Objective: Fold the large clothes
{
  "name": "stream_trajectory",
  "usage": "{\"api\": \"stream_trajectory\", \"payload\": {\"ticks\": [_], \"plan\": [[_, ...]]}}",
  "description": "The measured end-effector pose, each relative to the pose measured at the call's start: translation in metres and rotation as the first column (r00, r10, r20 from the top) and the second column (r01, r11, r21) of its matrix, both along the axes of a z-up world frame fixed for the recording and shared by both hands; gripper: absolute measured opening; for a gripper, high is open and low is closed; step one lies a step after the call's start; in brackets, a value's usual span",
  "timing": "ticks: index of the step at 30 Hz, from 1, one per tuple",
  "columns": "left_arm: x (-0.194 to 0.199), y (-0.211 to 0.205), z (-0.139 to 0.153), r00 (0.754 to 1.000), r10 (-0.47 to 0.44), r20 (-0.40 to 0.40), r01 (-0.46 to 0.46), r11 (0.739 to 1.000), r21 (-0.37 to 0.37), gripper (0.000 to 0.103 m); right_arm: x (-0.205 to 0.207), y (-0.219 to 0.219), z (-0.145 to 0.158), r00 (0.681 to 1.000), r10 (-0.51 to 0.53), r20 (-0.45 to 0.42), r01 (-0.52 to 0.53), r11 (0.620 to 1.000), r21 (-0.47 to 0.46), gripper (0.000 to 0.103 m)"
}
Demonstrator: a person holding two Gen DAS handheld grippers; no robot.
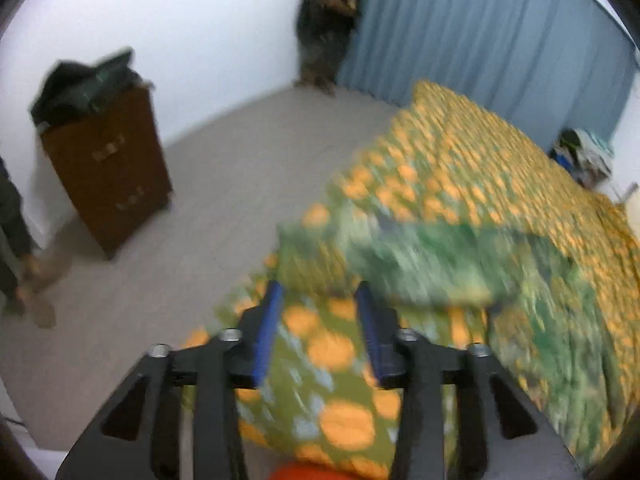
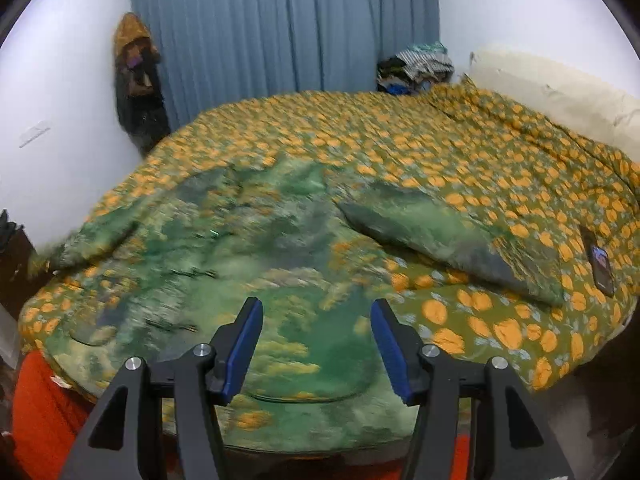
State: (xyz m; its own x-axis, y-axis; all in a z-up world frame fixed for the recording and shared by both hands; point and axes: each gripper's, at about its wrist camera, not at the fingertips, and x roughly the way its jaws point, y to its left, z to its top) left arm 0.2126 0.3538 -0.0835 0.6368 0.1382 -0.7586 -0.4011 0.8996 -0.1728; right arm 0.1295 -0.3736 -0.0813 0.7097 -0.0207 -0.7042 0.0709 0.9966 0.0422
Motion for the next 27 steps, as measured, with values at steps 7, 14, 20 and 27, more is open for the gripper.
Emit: {"api": "stream_trajectory", "payload": {"ticks": [7, 14, 20, 27], "plan": [[0.006, -0.143, -0.088, 0.908, -0.398, -0.126, 0.365, 0.903, -0.227, 0.083, 0.019, -0.075, -0.068, 0.965, -0.026, -0.260, 0.023, 1.000, -0.013, 0.064], [0.029, -0.223, -0.138, 0.779, -0.593, -0.204, 0.511, 0.789, -0.341, 0.086, 0.039, -0.094, -0.122, 0.921, 0.119, -0.370, -0.019, 0.964, 0.264, 0.064], [0.016, -0.243, -0.127, 0.747, -0.645, -0.163, 0.571, 0.747, -0.341, 0.020, 0.035, -0.083, -0.117, 0.919, 0.150, -0.365, -0.056, 0.965, 0.254, 0.015], [-0.015, -0.244, -0.121, 0.730, -0.654, -0.198, 0.603, 0.752, -0.265, 0.028, 0.016, -0.070, -0.103, 0.927, 0.133, -0.352, -0.076, 0.983, 0.169, 0.014]]}}
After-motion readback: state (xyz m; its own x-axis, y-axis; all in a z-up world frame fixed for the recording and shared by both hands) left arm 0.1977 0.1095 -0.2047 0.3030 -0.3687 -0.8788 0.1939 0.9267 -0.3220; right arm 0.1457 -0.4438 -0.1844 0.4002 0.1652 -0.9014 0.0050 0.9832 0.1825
